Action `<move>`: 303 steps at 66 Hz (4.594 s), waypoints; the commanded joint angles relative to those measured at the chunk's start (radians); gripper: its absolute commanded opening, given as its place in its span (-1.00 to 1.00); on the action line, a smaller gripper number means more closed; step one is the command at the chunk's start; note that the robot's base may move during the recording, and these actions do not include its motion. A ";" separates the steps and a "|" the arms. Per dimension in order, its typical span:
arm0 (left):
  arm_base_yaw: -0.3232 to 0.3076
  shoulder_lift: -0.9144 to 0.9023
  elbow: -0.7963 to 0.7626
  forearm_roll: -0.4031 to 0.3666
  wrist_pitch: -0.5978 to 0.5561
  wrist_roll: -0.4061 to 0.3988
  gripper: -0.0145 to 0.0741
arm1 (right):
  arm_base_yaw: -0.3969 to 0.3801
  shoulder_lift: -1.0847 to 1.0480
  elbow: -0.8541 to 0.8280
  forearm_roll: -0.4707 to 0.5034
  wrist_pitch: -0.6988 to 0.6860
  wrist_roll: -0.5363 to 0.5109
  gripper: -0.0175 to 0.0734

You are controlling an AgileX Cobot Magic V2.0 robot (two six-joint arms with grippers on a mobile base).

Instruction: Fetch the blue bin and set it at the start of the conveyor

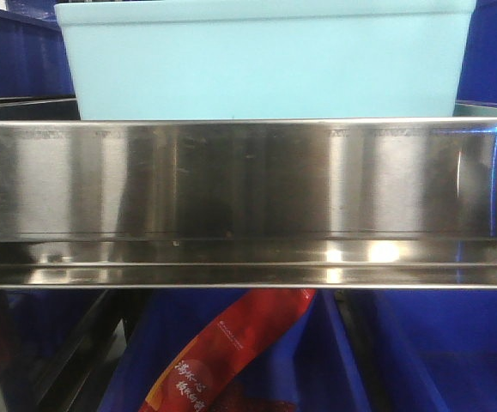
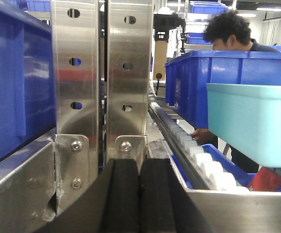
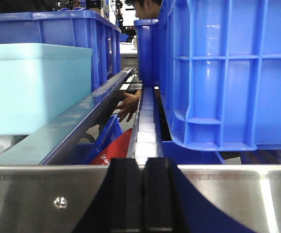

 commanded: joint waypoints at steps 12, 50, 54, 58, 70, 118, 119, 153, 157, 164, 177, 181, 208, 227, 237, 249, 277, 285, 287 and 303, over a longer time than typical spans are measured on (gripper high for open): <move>0.003 -0.006 -0.002 -0.007 -0.015 0.000 -0.92 | 0.001 -0.009 0.000 0.000 -0.022 -0.004 -0.95; 0.002 -0.006 -0.002 -0.007 -0.046 0.000 -0.92 | 0.000 -0.009 0.000 0.000 -0.038 -0.004 -0.95; 0.002 -0.006 -0.002 -0.007 -0.084 0.000 -0.92 | 0.000 -0.009 0.000 0.000 -0.058 -0.004 -0.95; 0.002 -0.006 -0.002 -0.007 -0.128 0.000 -0.92 | 0.000 -0.009 0.000 0.000 -0.084 -0.004 -0.95; 0.002 -0.006 -0.080 -0.007 -0.066 0.000 -0.92 | 0.000 -0.009 -0.019 0.000 -0.121 -0.004 -0.95; -0.003 0.384 -0.703 -0.021 0.413 0.000 0.25 | 0.000 0.196 -0.649 0.129 0.264 -0.004 0.26; -0.005 0.393 -0.709 -0.023 0.413 0.000 0.33 | 0.000 0.202 -0.649 0.122 0.254 -0.004 0.29; -0.400 0.788 -0.967 -0.032 0.580 0.000 0.56 | 0.123 0.610 -0.926 0.181 0.502 -0.151 0.46; -0.431 0.862 -1.016 -0.032 0.580 0.000 0.56 | 0.141 0.685 -0.977 0.179 0.543 -0.153 0.46; -0.454 0.975 -1.113 -0.032 0.593 0.000 0.56 | 0.152 0.824 -1.092 0.166 0.644 -0.153 0.46; -0.454 1.210 -1.372 -0.026 0.771 -0.005 0.56 | 0.152 1.045 -1.318 0.066 0.812 -0.153 0.46; -0.452 1.281 -1.451 -0.013 0.832 -0.034 0.56 | 0.152 1.103 -1.381 0.027 0.854 -0.146 0.46; -0.416 1.608 -1.738 0.200 1.050 -0.244 0.56 | 0.221 1.408 -1.587 -0.069 0.938 0.030 0.45; -0.323 1.711 -1.738 0.117 0.967 -0.244 0.56 | 0.230 1.580 -1.606 -0.063 0.851 0.077 0.45; -0.309 1.756 -1.738 0.106 0.955 -0.244 0.56 | 0.230 1.657 -1.606 -0.063 0.835 0.077 0.45; -0.309 1.809 -1.738 0.106 0.955 -0.244 0.56 | 0.230 1.702 -1.606 -0.050 0.791 0.077 0.45; -0.309 1.820 -1.738 0.098 0.959 -0.244 0.06 | 0.230 1.731 -1.606 -0.029 0.783 0.077 -0.41; -0.309 1.820 -1.738 0.098 0.959 -0.244 -0.66 | 0.230 1.731 -1.606 -0.029 0.793 0.077 -0.95; -0.309 1.820 -1.740 0.096 0.961 -0.244 -0.86 | 0.230 1.731 -1.606 -0.029 0.793 0.077 -0.98; -0.309 1.805 -1.790 0.090 1.006 -0.242 -0.92 | 0.230 1.693 -1.606 -0.029 0.813 0.077 -0.95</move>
